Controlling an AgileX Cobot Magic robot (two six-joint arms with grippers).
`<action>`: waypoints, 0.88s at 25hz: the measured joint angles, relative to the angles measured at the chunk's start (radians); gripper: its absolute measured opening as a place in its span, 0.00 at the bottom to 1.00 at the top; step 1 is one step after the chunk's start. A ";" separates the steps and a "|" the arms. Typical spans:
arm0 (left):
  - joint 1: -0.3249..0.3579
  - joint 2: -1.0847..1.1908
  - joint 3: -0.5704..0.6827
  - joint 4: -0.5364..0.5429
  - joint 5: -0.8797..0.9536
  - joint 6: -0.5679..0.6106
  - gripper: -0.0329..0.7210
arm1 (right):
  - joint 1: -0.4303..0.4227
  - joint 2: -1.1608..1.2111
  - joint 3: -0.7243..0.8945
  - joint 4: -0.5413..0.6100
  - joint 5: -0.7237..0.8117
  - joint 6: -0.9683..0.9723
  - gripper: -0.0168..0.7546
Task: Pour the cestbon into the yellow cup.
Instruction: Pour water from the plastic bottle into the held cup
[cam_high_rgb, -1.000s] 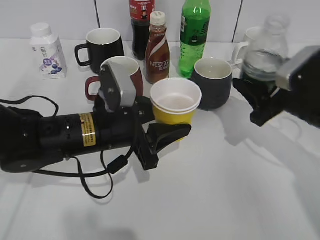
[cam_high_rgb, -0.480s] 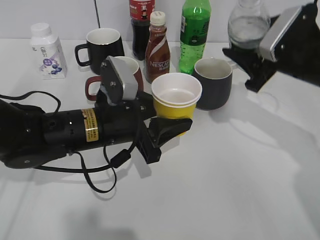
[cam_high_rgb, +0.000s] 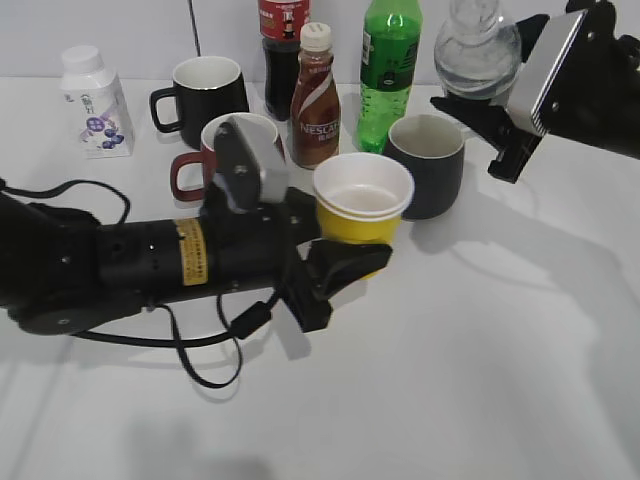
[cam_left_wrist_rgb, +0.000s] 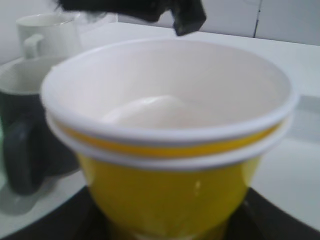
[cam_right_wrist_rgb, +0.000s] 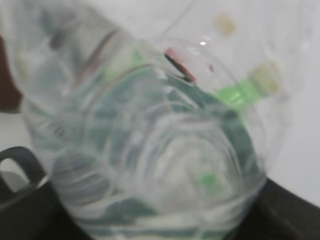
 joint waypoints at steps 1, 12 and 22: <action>-0.010 0.000 -0.009 0.000 0.009 -0.001 0.58 | 0.000 0.000 0.000 -0.013 0.000 -0.003 0.64; -0.081 0.001 -0.098 -0.004 0.111 -0.015 0.58 | 0.000 0.000 0.000 -0.127 0.111 -0.130 0.64; -0.081 0.001 -0.099 0.011 0.169 -0.032 0.58 | 0.000 0.000 0.000 -0.155 0.148 -0.284 0.64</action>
